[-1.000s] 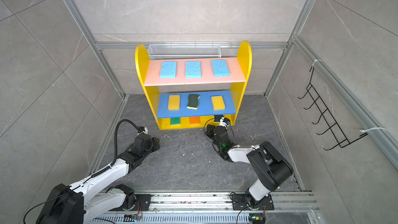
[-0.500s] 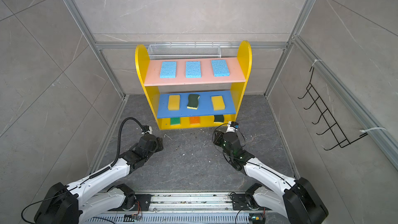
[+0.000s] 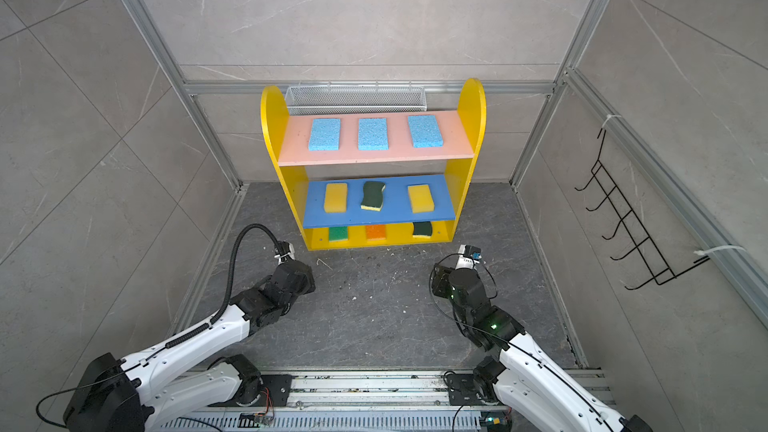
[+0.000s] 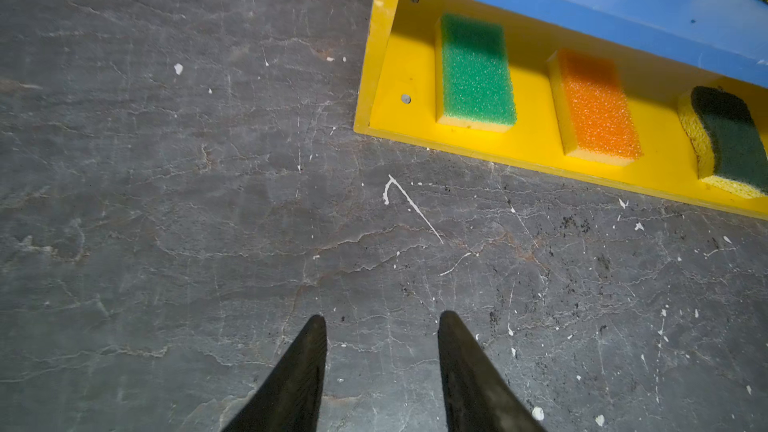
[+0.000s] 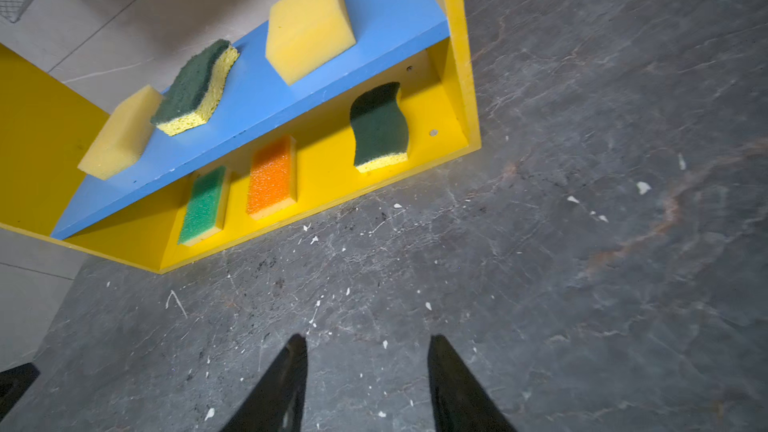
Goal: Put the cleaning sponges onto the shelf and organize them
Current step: 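Raise the right gripper and move it over the blue middle shelf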
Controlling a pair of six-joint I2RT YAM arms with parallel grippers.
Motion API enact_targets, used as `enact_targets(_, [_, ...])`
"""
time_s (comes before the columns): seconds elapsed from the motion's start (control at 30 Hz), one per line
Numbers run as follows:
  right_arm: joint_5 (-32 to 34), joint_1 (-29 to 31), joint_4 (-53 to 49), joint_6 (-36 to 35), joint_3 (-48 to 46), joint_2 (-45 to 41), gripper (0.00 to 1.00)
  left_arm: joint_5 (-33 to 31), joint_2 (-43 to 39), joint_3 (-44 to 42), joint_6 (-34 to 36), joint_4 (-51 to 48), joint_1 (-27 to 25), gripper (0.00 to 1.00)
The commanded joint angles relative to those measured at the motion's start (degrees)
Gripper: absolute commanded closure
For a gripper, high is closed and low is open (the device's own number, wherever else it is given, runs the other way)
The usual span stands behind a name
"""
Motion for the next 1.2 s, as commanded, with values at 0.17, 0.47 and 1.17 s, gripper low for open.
enact_targets(0.17, [2.89, 0.29, -3.81, -7.6, 6.36, 2.95, 0.49, -8.15, 0.98, 4.95, 1.25, -2.7, -4.21, 0.52])
enact_targets(0.47, [0.37, 0.46, -0.65, -7.51, 12.28, 10.98, 0.33, -9.2, 0.71, 9.08, 1.42, -6.06, -5.07, 0.5])
enact_targets(1.17, [7.85, 10.73, 8.43, -8.34, 38.16, 45.59, 0.14, -7.66, -9.27, 17.64, 8.24, -17.18, -4.91, 0.32])
